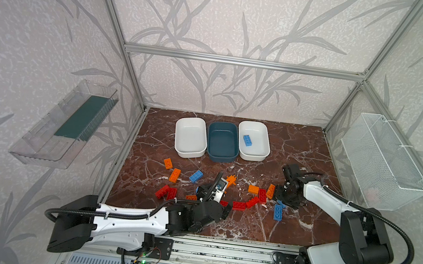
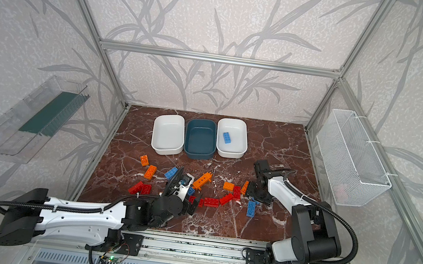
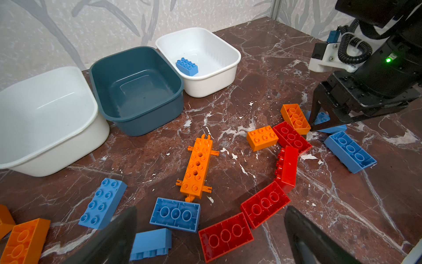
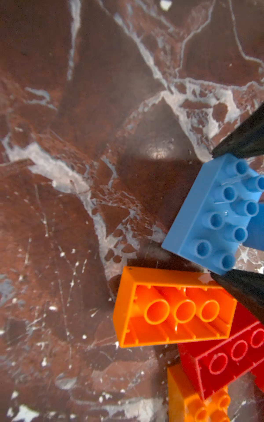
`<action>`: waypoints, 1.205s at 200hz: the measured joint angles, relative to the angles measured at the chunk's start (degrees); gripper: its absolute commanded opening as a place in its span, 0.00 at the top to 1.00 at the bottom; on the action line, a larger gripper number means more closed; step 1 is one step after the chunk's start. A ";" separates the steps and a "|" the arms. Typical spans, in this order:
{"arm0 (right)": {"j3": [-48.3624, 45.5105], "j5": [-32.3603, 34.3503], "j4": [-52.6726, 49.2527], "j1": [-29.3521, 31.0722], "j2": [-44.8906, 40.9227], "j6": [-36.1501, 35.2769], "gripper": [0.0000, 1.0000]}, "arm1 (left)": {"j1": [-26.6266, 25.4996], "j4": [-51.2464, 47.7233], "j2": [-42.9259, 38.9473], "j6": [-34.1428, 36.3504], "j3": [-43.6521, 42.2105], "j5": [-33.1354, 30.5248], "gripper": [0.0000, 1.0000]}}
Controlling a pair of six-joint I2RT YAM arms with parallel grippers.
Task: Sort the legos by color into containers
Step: 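Grasp another blue brick with the right gripper while the left gripper hovers, then carry the blue brick with the right gripper into the white tub and release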
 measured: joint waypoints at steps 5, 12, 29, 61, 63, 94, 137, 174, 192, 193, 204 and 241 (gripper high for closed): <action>0.26 0.00 -0.07 0.00 0.28 0.04 0.32 | 0.00 -0.17 -0.57 0.00 -0.31 -0.17 0.01; 0.66 0.02 -0.17 0.00 0.59 0.07 0.32 | 0.00 -0.33 -1.40 -0.02 -0.72 -0.42 0.01; 1.66 0.11 -0.90 0.00 1.05 0.04 0.33 | 0.00 -0.59 -3.06 -0.02 -1.25 -0.87 0.01; 3.96 0.96 -2.54 0.00 1.03 -0.15 0.35 | 0.07 -0.74 -4.87 -0.04 -1.90 -1.86 0.01; 4.15 1.05 -2.69 0.00 1.03 -0.17 0.35 | 0.07 -0.81 -4.92 -0.04 -1.90 -1.88 0.01; 7.19 2.49 -4.37 0.00 1.07 -0.85 0.36 | 0.11 -1.38 -5.01 -0.02 -1.90 -2.19 0.01; 13.25 3.96 -6.45 0.24 2.60 -1.92 0.36 | 0.48 -1.55 -4.42 0.00 -1.88 -2.38 0.01; 21.99 4.66 -7.67 1.70 6.69 -2.99 0.37 | 0.87 -1.51 -1.27 0.52 -1.55 -2.34 0.01; 28.41 4.68 -8.41 2.93 10.60 -3.58 0.36 | 1.09 -2.01 1.25 0.63 -0.31 -2.78 0.01; 28.63 4.68 -8.39 2.95 10.73 -3.61 0.37 | 1.11 -2.01 1.49 0.63 -0.17 -2.84 0.01; 33.05 4.68 -8.92 3.63 13.79 -3.93 0.36 | 1.22 -2.40 3.02 0.68 1.03 -3.37 0.01; 48.89 5.49 -10.54 5.57 25.62 -5.46 0.36 | 1.86 -2.86 6.08 1.05 4.35 -4.85 0.01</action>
